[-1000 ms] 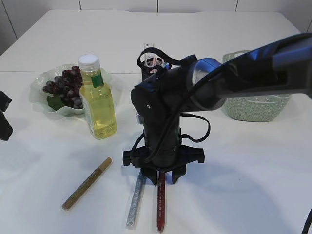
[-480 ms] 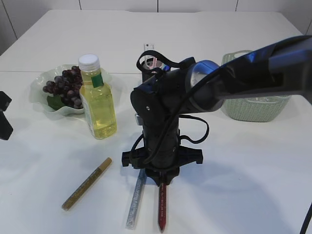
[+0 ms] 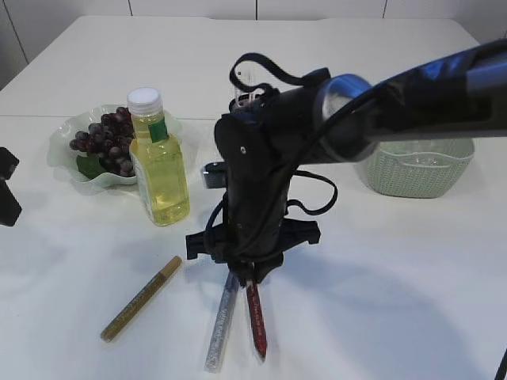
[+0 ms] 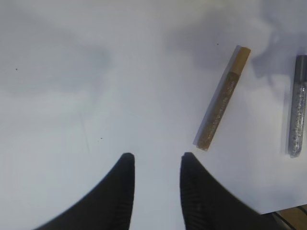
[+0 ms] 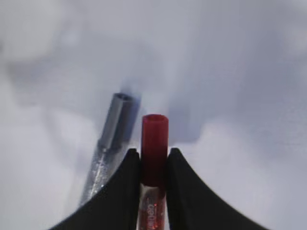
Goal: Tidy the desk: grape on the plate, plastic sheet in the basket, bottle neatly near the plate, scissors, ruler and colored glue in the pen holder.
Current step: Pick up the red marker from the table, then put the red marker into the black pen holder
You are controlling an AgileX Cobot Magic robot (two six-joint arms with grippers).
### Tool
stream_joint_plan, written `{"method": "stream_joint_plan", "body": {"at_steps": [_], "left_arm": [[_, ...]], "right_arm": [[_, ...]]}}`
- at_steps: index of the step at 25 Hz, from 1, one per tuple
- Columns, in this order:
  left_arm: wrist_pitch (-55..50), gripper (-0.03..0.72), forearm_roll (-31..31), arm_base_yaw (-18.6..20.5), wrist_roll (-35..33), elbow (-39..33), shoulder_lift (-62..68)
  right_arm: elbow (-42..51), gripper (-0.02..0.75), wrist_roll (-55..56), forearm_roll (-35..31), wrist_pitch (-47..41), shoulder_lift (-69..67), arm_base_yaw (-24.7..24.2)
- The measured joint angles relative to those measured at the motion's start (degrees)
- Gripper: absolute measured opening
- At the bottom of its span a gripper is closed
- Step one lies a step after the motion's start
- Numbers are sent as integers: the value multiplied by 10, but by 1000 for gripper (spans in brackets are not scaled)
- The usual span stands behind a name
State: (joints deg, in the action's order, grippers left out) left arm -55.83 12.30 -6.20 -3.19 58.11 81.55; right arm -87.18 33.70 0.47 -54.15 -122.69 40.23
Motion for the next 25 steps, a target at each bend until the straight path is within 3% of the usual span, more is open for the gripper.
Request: {"method": "stream_joint_plan", "body": {"at_steps": [5, 14, 19, 22, 25], "left_arm": [[1, 239, 0, 0, 0, 0, 0], [0, 239, 0, 0, 0, 0, 0], [-16, 239, 1, 0, 0, 0, 0], [-18, 239, 2, 0, 0, 0, 0], [-24, 239, 4, 0, 0, 0, 0]], "right_arm": [[0, 135, -123, -47, 14, 38, -36], [-47, 134, -440, -279, 17, 56, -163], [-85, 134, -589, -364, 74, 56, -210], [-94, 134, -694, -456, 139, 56, -228], [-98, 134, -850, -614, 190, 52, -245]]}}
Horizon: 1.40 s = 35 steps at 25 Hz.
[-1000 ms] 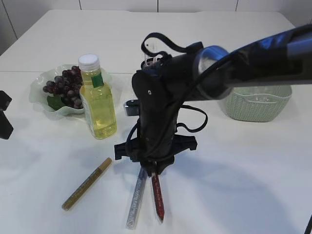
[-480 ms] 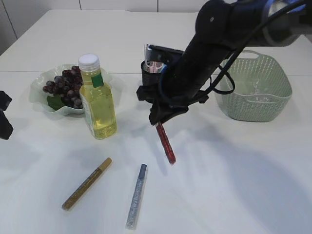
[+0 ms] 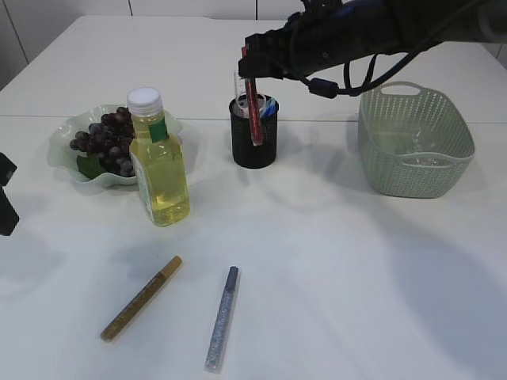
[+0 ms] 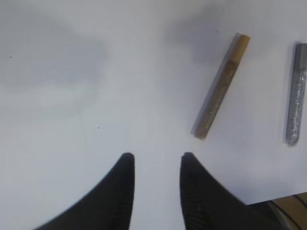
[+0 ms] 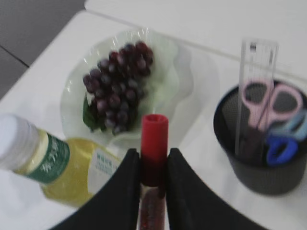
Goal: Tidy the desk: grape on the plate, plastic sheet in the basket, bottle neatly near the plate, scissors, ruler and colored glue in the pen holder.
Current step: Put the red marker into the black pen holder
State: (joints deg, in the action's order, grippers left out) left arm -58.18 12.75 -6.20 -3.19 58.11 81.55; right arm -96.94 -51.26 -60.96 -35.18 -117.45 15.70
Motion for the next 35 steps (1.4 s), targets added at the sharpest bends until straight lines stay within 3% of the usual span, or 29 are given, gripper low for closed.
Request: {"method": "stream_joint_plan", "body": {"at_steps": [6, 10, 14, 25, 28, 33, 35], "left_arm": [[-6, 239, 0, 0, 0, 0, 0], [-6, 239, 0, 0, 0, 0, 0], [-6, 239, 0, 0, 0, 0, 0], [5, 239, 0, 0, 0, 0, 0], [9, 239, 0, 0, 0, 0, 0], [13, 239, 0, 0, 0, 0, 0], [13, 239, 0, 0, 0, 0, 0]], "right_arm": [[-39, 134, -247, -267, 2, -57, -32], [-86, 134, -340, -364, 2, -106, -40], [-131, 134, -410, -402, 2, -145, -42], [-171, 146, -530, -410, 6, -208, -42], [-171, 202, -531, -410, 4, -209, -42], [-172, 380, -532, -411, -13, -210, -42], [-172, 406, -532, -411, -15, -210, -42]]}}
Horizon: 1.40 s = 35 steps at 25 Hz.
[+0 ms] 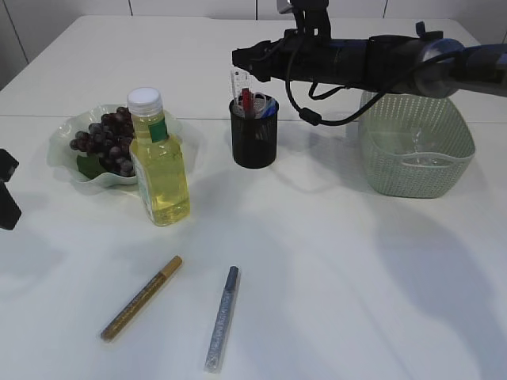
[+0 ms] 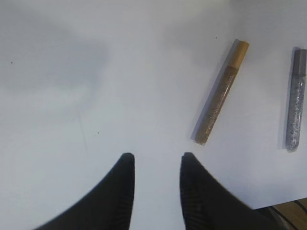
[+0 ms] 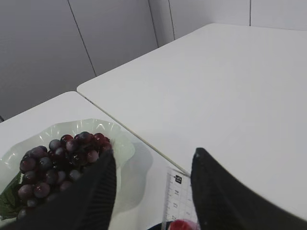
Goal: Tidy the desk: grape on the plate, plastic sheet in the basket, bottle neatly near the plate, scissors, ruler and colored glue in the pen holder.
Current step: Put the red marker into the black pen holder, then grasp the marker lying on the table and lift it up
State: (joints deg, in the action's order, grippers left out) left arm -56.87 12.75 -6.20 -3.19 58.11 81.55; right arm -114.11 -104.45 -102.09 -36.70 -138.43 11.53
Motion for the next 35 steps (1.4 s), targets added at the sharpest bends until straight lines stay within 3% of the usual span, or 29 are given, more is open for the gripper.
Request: {"method": "stream_joint_plan", "body": {"at_steps": [4, 7, 12, 16, 22, 28, 35], "left_arm": [[0, 239, 0, 0, 0, 0, 0], [0, 239, 0, 0, 0, 0, 0], [0, 239, 0, 0, 0, 0, 0], [4, 239, 0, 0, 0, 0, 0], [15, 239, 0, 0, 0, 0, 0], [22, 239, 0, 0, 0, 0, 0], [25, 238, 0, 0, 0, 0, 0]], "right_arm": [[0, 419, 44, 6, 14, 3, 0], [0, 419, 163, 81, 60, 25, 0], [0, 419, 468, 387, 50, 102, 0], [0, 418, 677, 610, -71, 166, 2], [0, 418, 905, 826, -240, 243, 48], [10, 417, 1053, 941, -329, 253, 117], [103, 412, 1124, 959, -338, 253, 196]]}}
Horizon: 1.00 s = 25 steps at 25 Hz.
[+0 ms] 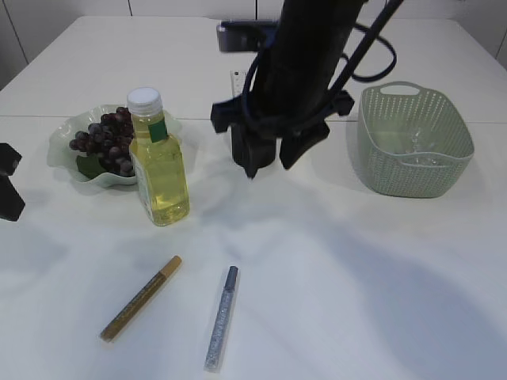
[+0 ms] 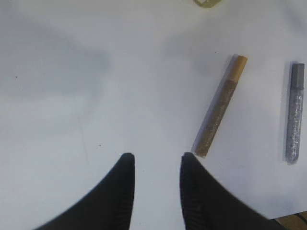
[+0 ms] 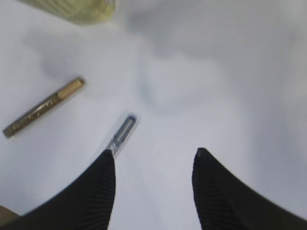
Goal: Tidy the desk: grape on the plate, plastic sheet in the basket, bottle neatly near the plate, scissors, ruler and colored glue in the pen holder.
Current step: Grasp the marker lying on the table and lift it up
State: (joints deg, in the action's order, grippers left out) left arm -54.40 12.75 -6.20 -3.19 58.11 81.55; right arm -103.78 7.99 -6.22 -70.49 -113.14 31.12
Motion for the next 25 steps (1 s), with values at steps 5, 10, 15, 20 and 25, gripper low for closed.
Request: {"method": "stream_joint_plan", "body": {"at_steps": [5, 10, 15, 20, 25], "left_arm": [[4, 239, 0, 0, 0, 0, 0], [7, 239, 0, 0, 0, 0, 0], [7, 239, 0, 0, 0, 0, 0], [9, 239, 0, 0, 0, 0, 0], [13, 239, 0, 0, 0, 0, 0]], "right_arm": [[88, 408, 52, 1, 9, 0, 38], [172, 408, 95, -13, 54, 0, 66], [218, 406, 214, -42, 139, 0, 72], [221, 406, 338, -28, 206, 0, 82], [210, 406, 397, -15, 217, -18, 113]]}}
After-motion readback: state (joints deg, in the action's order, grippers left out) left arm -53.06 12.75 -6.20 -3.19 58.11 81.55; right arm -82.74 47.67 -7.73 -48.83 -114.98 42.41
